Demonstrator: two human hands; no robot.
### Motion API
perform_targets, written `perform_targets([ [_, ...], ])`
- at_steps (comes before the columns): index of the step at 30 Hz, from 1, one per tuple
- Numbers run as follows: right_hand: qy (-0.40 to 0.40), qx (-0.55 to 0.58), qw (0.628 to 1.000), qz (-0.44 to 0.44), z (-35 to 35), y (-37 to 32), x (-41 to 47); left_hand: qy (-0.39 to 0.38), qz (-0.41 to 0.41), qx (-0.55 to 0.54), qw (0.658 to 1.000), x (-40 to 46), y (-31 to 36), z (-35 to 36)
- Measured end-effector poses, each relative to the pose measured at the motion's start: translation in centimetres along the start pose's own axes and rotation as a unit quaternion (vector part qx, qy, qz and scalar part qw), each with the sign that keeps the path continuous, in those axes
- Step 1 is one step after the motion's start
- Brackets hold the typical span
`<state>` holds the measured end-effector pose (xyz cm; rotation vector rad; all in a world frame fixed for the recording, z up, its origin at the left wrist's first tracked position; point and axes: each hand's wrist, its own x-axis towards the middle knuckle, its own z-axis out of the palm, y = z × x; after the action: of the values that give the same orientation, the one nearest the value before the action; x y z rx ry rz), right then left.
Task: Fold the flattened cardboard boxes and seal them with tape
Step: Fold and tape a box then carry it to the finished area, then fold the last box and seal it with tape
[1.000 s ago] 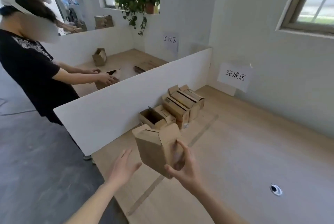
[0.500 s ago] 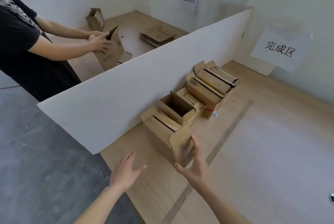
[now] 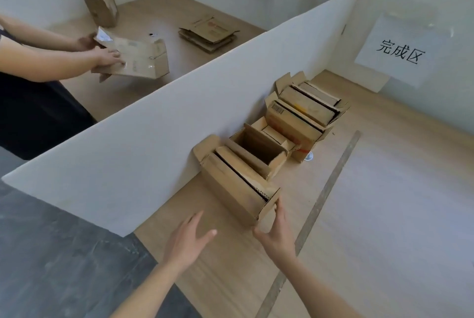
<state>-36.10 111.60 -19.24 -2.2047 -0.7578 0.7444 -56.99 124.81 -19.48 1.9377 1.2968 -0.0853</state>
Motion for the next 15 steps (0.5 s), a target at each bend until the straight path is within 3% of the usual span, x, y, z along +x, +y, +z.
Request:
perform_targets([
  [15, -0.019, -0.034, 0.999, 0.037, -0.5, -0.2, 0.7, 0.004, 0.039, 0.049, 0.998, 0.0, 2.2, -0.3],
])
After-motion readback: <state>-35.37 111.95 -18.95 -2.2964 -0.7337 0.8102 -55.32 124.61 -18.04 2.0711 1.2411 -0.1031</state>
